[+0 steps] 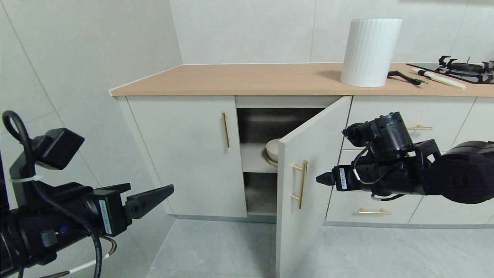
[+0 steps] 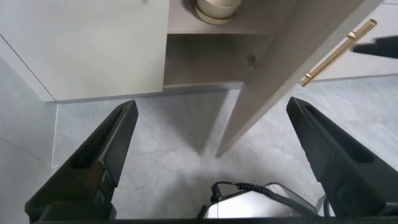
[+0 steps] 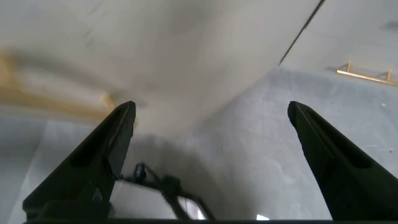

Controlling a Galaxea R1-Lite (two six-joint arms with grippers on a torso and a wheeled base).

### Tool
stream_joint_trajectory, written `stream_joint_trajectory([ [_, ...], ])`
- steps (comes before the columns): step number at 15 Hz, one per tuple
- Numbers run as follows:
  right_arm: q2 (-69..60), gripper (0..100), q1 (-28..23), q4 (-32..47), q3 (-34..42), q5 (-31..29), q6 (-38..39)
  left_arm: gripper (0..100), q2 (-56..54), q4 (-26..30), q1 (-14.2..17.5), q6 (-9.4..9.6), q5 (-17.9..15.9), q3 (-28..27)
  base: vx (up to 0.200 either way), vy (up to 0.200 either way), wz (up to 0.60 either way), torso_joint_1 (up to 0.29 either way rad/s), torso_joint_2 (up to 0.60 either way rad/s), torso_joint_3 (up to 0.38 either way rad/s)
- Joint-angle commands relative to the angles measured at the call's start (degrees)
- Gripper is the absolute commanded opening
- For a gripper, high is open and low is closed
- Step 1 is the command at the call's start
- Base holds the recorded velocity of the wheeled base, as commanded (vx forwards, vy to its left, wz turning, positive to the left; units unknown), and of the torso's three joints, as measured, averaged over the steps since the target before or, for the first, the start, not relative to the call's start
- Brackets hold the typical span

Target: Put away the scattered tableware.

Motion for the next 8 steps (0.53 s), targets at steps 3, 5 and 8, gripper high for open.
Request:
stream_joint_trajectory([
  [3,6.41,100,-0.96,-6.85,0.12,-0.31,3.96,100,-0.62,-0.03,0.0,0.05,-0.15,0.0,0.0,0.0,0.0,0.0,0.0,0.0],
  [5,8.43,100,-0.96,-10.72,0.21,-0.39,5.19,100,-0.45,-0.03,0.0,-0.03,-0.15,0.0,0.0,0.0,0.0,0.0,0.0,0.0],
  [8,11.16,100,-0.96,-15.12,0.12,-0.39,6.6,100,-0.18,-0.03,0.0,-0.03,-0.15,0.09,0.0,0.0,0.0,0.0,0.0,0.0],
])
